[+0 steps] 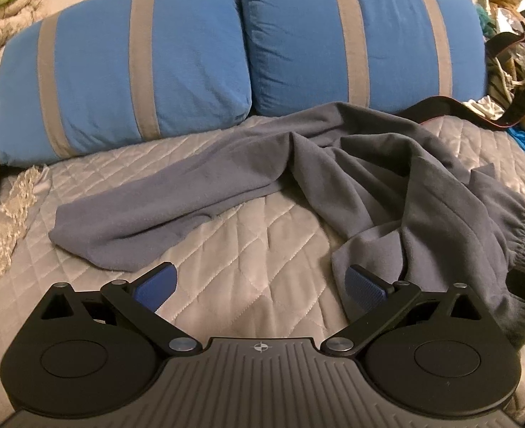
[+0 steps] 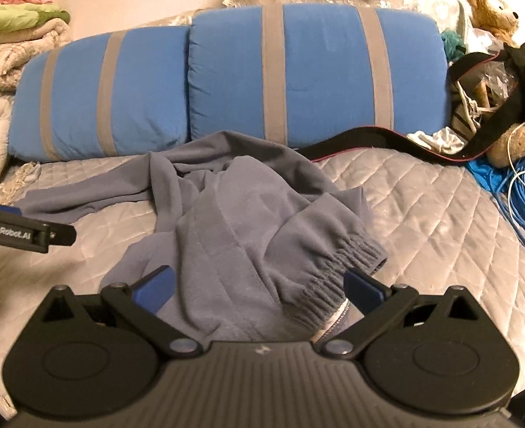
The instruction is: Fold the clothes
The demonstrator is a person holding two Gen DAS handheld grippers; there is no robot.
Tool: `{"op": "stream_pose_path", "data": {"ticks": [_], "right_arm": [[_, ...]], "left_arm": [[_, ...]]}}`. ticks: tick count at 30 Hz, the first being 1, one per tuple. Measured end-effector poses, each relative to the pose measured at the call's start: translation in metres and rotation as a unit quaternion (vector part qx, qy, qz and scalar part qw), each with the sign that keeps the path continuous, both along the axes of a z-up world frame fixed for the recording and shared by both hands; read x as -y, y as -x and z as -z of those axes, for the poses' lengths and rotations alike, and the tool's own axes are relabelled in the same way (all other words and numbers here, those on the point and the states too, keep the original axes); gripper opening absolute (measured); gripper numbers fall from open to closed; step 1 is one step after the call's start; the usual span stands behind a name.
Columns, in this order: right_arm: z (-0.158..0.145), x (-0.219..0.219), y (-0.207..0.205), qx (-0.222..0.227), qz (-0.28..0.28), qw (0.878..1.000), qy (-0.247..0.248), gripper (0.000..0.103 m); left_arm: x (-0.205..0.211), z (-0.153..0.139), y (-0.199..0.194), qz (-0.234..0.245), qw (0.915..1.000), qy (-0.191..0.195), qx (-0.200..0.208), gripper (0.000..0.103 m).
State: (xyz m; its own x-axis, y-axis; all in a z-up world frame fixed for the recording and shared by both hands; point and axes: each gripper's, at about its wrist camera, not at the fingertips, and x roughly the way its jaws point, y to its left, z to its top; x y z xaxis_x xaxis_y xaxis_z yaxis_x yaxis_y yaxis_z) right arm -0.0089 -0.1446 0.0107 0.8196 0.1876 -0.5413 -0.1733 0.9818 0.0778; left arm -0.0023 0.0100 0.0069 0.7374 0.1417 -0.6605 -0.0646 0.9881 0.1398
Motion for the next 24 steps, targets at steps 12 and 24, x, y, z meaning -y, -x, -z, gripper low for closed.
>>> {"op": "stream_pose_path", "data": {"ticks": [12, 24], "right_arm": [[0.000, 0.011, 0.000, -0.004, 0.017, 1.000, -0.019, 0.103], [0.003, 0.042, -0.013, -0.035, 0.091, 0.992, -0.076, 0.103]], "left_arm": [[0.004, -0.002, -0.001, 0.012, 0.9999, -0.005, -0.006, 0.102], [0.074, 0.012, 0.056, 0.302, 0.9454, -0.119, 0.027, 0.102]]}}
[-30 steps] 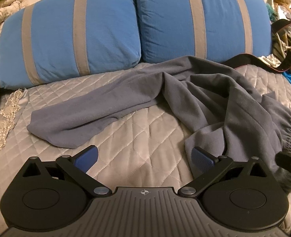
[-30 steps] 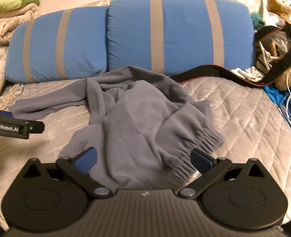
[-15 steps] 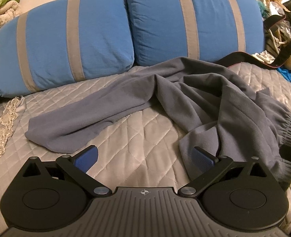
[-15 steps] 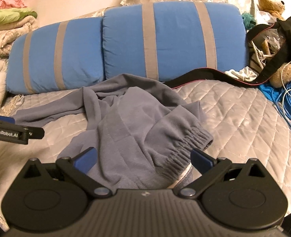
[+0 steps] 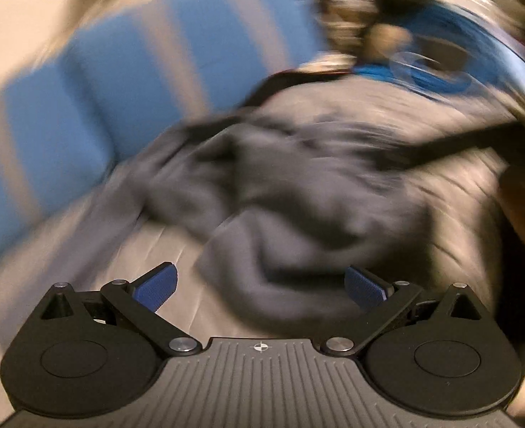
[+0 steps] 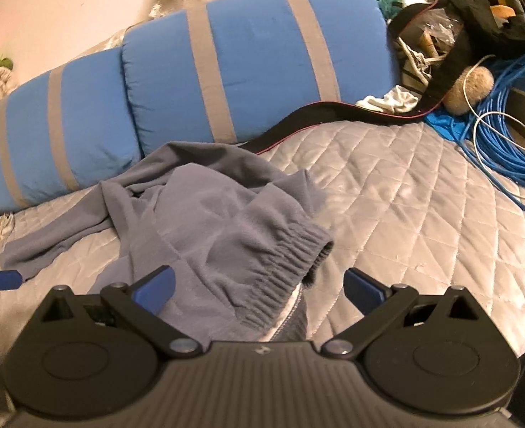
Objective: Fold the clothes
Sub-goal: 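Grasp the elastic cuff of the grey sweatpants with the left gripper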
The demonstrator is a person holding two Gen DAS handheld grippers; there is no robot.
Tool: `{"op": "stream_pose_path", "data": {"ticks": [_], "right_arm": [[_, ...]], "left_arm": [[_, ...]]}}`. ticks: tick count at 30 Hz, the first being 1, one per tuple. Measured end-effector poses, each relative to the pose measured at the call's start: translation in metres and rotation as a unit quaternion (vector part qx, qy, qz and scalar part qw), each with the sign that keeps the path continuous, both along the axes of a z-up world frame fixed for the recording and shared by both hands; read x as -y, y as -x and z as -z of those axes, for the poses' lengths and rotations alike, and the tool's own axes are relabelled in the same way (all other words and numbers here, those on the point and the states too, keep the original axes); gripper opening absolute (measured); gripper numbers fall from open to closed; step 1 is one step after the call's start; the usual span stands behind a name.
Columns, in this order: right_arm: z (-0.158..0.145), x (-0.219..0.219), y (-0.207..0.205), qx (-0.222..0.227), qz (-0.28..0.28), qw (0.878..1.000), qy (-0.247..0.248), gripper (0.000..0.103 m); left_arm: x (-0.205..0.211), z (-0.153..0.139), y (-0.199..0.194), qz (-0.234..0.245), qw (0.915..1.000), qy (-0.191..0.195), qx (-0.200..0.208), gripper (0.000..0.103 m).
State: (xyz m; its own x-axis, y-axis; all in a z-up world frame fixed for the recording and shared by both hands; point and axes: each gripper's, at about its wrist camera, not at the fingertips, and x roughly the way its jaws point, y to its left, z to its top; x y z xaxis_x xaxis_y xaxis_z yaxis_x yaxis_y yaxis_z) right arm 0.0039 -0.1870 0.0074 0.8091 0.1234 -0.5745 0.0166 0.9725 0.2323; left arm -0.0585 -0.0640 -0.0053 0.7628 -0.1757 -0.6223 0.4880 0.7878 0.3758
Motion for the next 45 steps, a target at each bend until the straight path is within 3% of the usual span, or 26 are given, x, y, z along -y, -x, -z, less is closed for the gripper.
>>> {"op": "stream_pose_path", "data": {"ticks": [2, 5, 12, 20, 25, 29, 32, 37, 41, 43, 45], "right_arm": [[-0.001, 0.003, -0.001, -0.001, 0.003, 1.000, -0.009, 0.103], [0.000, 0.008, -0.001, -0.005, 0.014, 1.000, -0.022, 0.103], [-0.002, 0.011, -0.001, -0.007, 0.016, 0.999, -0.037, 0.103], [-0.001, 0.015, -0.003, -0.011, 0.018, 0.999, -0.044, 0.103], [-0.001, 0.017, -0.003, -0.012, 0.022, 0.999, -0.046, 0.103], [-0.001, 0.018, -0.004, -0.013, 0.024, 0.999, -0.048, 0.103], [0.000, 0.019, -0.006, -0.016, 0.023, 0.998, -0.052, 0.103], [0.002, 0.019, -0.006, -0.020, 0.022, 0.998, -0.055, 0.103], [0.003, 0.021, -0.007, -0.022, 0.022, 0.998, -0.058, 0.103], [0.003, 0.021, -0.007, -0.023, 0.022, 0.998, -0.060, 0.103], [0.003, 0.022, -0.007, -0.024, 0.022, 0.998, -0.062, 0.103]], "left_arm": [[0.017, 0.012, 0.020, 0.068, 0.9954, -0.059, 0.032, 0.102], [0.034, 0.032, 0.036, 0.110, 0.9870, -0.108, 0.045, 0.102], [0.056, 0.053, 0.045, 0.119, 0.9858, -0.108, 0.048, 0.102], [0.072, 0.073, 0.045, 0.099, 0.9724, -0.190, 0.093, 0.102], [0.067, 0.070, 0.049, 0.085, 0.9501, -0.258, 0.154, 0.102], [0.061, 0.064, 0.054, 0.078, 0.9355, -0.282, 0.198, 0.102], [0.060, 0.064, 0.055, 0.093, 0.9291, -0.292, 0.208, 0.100], [0.061, 0.074, 0.063, 0.149, 0.9077, -0.319, 0.229, 0.096], [0.063, 0.084, 0.069, 0.181, 0.8917, -0.341, 0.237, 0.075], [0.063, 0.088, 0.072, 0.189, 0.8866, -0.351, 0.235, 0.055], [0.062, 0.089, 0.074, 0.197, 0.8850, -0.352, 0.233, 0.027]]}}
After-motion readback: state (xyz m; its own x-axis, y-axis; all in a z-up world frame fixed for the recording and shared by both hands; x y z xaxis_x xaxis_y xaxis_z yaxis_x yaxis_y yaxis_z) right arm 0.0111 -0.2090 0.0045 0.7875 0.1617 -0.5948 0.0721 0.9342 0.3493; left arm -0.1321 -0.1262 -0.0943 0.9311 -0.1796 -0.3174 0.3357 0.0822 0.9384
